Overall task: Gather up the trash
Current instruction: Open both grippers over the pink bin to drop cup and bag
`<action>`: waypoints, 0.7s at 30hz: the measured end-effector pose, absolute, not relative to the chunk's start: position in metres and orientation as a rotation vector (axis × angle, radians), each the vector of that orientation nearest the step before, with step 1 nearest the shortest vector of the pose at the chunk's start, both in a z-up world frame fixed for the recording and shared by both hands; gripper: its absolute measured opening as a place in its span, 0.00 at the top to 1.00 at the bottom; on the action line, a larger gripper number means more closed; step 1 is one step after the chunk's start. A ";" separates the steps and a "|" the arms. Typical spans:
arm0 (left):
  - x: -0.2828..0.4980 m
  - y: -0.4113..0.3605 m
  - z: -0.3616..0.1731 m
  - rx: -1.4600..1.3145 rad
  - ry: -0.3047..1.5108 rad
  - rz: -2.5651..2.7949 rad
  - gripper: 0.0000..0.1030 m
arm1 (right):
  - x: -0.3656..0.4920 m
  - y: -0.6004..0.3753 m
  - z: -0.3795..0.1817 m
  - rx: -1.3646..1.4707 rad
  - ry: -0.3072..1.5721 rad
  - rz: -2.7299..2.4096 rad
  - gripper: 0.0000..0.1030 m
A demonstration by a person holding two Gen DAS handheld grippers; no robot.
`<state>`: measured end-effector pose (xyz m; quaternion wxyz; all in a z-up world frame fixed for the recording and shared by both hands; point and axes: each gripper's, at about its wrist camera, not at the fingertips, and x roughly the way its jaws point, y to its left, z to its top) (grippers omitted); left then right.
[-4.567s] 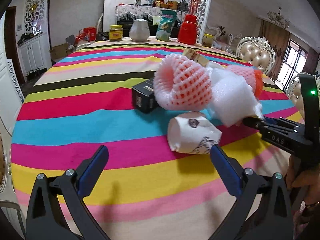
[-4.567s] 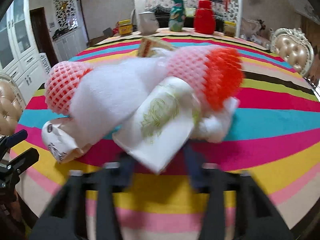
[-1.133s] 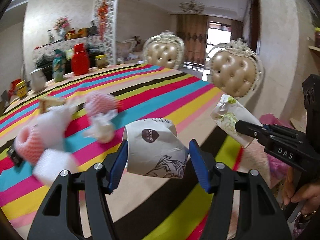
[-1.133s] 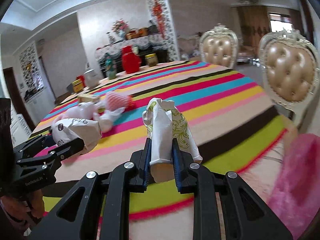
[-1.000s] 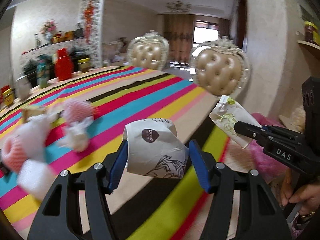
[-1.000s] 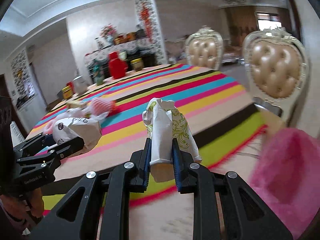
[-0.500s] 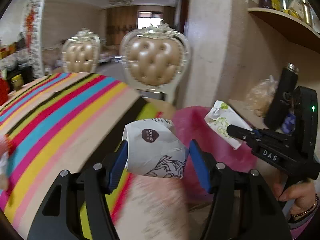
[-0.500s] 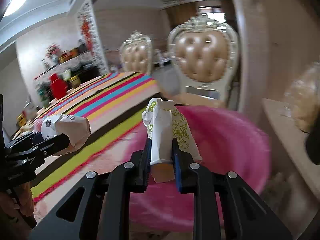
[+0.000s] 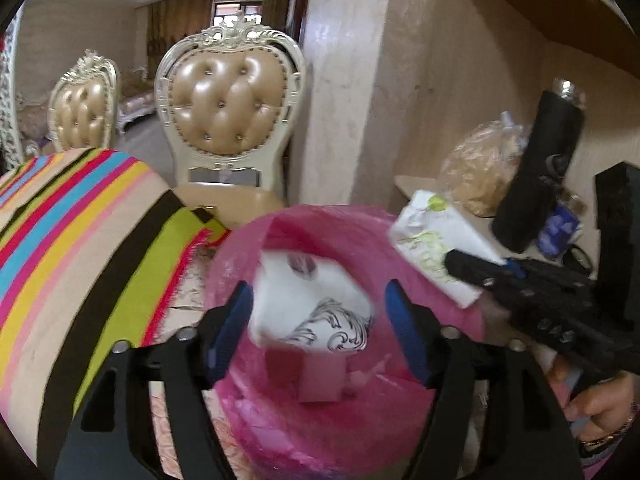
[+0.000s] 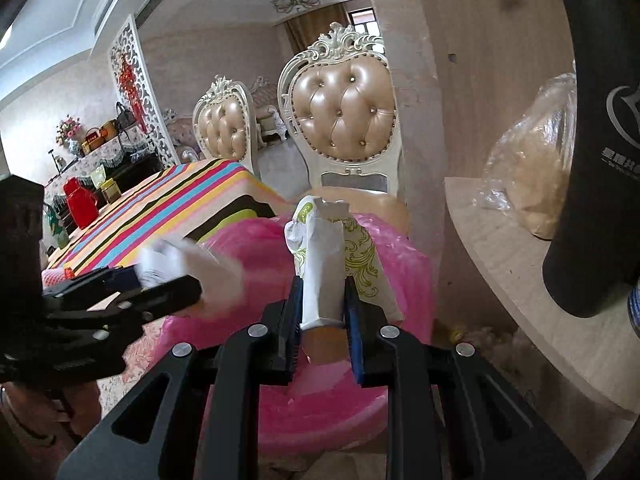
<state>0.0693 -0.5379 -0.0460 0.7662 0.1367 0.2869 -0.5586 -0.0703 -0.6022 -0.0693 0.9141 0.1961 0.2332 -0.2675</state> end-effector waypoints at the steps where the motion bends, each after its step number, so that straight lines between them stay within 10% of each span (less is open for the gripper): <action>1: 0.072 -0.534 -0.045 0.282 0.621 -1.202 0.27 | -0.069 -0.602 -0.069 0.406 0.478 -0.549 0.78; 11: 0.119 -0.423 -0.024 0.186 0.593 -0.930 0.05 | -0.052 -0.593 -0.065 0.411 0.463 -0.524 0.62; 21: 0.127 -0.294 -0.024 0.198 0.551 -0.639 0.05 | -0.004 -0.535 -0.056 0.343 0.492 -0.391 0.49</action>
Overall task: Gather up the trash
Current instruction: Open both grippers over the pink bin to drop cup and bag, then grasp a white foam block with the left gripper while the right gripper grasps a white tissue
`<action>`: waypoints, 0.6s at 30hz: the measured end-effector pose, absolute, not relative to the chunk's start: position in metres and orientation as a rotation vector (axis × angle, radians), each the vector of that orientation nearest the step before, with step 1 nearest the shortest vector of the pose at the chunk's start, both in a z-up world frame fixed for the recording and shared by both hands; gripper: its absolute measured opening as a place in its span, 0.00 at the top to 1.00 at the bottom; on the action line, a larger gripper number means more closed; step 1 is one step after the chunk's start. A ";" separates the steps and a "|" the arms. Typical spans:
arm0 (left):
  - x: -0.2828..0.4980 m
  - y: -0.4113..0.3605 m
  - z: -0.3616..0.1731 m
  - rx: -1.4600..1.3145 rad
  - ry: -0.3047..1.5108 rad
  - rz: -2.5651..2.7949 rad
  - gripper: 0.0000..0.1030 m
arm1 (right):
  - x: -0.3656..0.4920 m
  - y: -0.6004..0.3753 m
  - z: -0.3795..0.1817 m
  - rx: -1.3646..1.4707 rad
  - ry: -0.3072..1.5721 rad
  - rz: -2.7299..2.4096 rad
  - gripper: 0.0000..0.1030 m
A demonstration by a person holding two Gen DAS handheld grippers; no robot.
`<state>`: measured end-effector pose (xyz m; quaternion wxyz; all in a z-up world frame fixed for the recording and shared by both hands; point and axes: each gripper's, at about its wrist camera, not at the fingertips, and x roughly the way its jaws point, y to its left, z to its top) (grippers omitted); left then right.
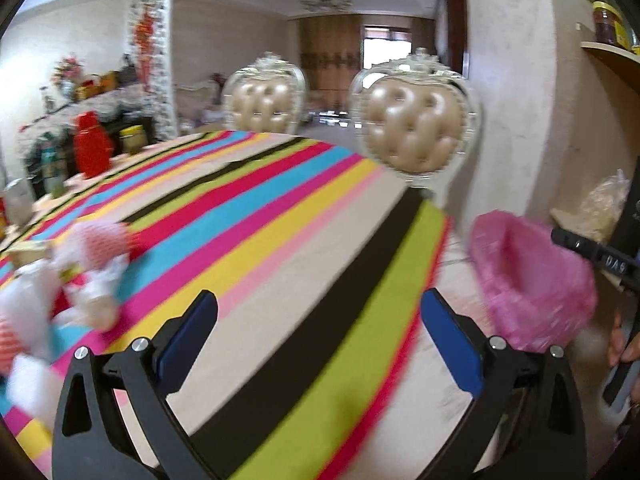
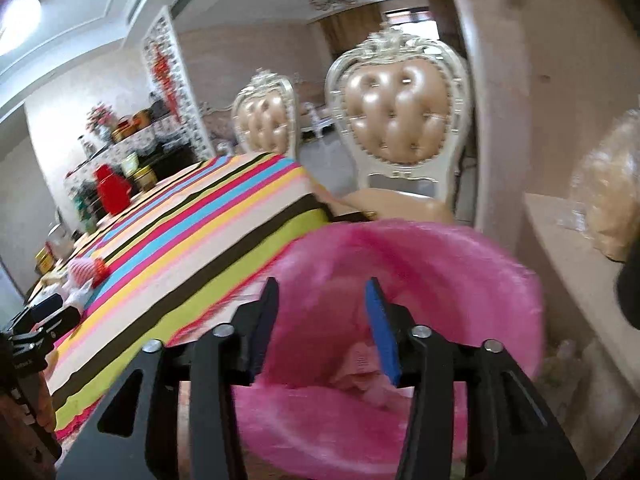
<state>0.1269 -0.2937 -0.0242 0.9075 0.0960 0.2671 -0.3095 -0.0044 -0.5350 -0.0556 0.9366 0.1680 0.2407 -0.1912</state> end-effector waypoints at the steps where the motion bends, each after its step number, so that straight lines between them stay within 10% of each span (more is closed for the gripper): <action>1: 0.126 -0.278 -0.025 0.201 0.548 -0.608 0.05 | 0.003 -0.525 -0.055 0.332 0.498 -0.367 0.49; 18: 0.118 -0.081 -0.027 0.065 0.556 -0.276 0.05 | 0.106 -0.364 -0.058 0.173 0.632 -0.026 0.34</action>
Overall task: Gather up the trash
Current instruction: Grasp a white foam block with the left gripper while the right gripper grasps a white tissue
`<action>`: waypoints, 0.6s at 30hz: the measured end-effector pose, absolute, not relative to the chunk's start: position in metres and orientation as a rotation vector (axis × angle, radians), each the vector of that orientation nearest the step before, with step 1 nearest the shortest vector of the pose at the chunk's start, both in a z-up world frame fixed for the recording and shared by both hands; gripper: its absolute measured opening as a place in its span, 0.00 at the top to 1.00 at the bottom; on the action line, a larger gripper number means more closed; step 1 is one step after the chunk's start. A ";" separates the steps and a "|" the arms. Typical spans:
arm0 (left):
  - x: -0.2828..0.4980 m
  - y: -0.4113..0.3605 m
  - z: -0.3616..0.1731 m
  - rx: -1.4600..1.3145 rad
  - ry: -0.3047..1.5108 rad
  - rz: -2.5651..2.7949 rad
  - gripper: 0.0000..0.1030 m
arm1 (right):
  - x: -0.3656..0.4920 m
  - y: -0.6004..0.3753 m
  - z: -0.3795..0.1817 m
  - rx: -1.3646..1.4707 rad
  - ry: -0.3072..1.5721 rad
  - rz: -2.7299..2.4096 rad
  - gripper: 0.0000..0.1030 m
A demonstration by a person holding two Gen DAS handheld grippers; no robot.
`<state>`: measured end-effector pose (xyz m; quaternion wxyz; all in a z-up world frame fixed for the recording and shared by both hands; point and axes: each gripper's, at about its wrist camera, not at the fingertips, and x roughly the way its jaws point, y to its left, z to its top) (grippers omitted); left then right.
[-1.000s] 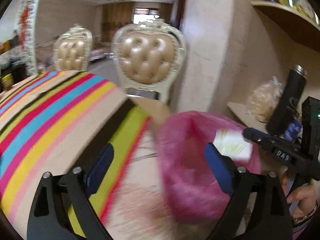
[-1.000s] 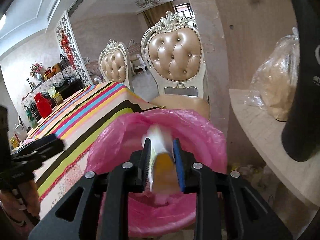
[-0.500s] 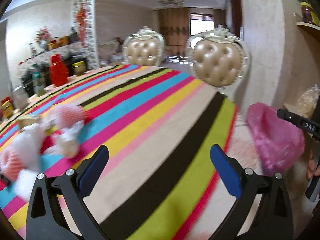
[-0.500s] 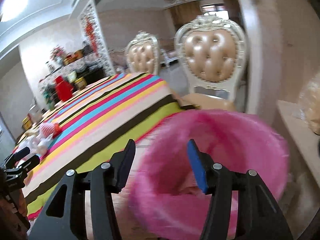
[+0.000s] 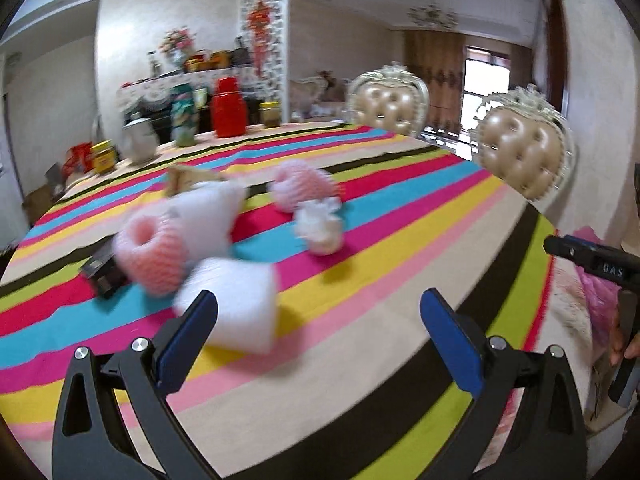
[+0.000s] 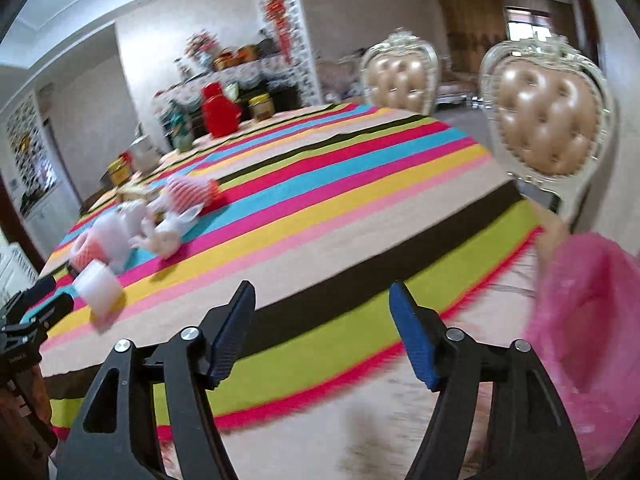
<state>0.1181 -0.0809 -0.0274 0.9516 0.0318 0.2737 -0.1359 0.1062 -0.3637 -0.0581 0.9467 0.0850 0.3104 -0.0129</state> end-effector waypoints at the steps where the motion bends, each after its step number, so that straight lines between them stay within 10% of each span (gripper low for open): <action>1: 0.120 -0.073 -0.029 0.058 0.565 -0.253 0.05 | 0.111 -0.357 -0.060 0.165 0.642 -0.012 0.34; 18: 0.196 -0.035 -0.049 -0.035 0.725 -0.093 0.05 | 0.202 -0.255 -0.072 0.024 0.749 0.195 0.29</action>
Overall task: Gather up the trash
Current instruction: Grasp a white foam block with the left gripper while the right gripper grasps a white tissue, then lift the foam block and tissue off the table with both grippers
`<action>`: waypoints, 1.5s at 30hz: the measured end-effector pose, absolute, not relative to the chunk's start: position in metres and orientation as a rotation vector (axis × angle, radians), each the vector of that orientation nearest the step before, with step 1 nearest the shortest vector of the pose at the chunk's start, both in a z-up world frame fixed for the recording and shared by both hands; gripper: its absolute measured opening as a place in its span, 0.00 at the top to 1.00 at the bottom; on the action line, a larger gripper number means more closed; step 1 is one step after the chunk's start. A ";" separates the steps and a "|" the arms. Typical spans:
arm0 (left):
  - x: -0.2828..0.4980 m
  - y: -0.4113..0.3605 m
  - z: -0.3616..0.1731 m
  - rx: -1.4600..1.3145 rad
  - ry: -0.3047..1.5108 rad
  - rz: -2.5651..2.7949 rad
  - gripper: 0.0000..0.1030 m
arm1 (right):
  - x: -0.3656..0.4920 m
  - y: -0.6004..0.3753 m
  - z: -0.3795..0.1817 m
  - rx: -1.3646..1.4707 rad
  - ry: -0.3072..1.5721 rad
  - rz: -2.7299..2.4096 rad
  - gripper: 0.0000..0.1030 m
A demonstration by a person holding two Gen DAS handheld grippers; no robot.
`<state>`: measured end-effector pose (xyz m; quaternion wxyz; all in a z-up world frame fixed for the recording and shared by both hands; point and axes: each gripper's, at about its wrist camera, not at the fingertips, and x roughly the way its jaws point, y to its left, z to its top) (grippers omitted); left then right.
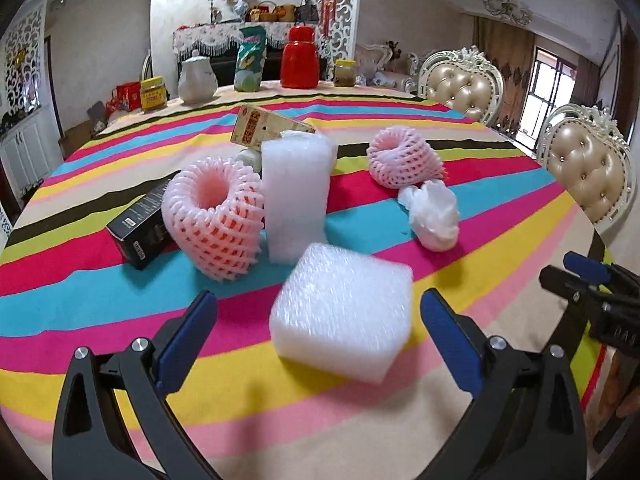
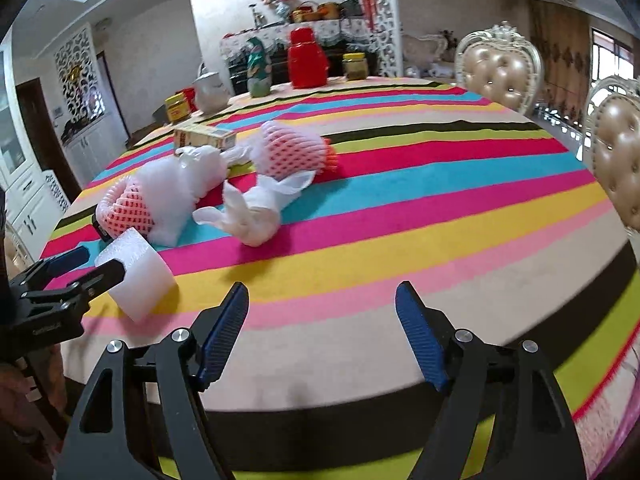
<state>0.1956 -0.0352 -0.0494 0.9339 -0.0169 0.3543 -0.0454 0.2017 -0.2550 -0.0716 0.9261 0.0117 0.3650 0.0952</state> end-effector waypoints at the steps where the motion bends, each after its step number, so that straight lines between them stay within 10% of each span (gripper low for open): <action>1: 0.200 -0.036 -0.050 -0.026 0.733 -0.091 0.05 | 0.206 -0.251 -0.072 0.014 0.758 0.199 0.28; 4: 0.203 -0.038 -0.054 -0.016 0.738 -0.101 0.06 | 0.220 -0.239 -0.075 -0.018 0.781 0.216 0.25; 8: 0.206 -0.042 -0.062 -0.017 0.784 -0.172 0.32 | 0.242 -0.222 -0.083 -0.071 0.816 0.233 0.25; 23: 0.210 -0.014 -0.061 -0.115 0.766 -0.107 0.33 | 0.310 -0.164 -0.102 -0.133 0.879 0.314 0.26; 28: 0.210 -0.009 -0.061 -0.130 0.767 -0.096 0.33 | 0.304 -0.167 -0.098 -0.132 0.862 0.288 0.62; 45: 0.202 -0.026 -0.056 -0.044 0.722 -0.080 0.33 | 0.219 -0.223 -0.074 -0.037 0.760 0.272 0.63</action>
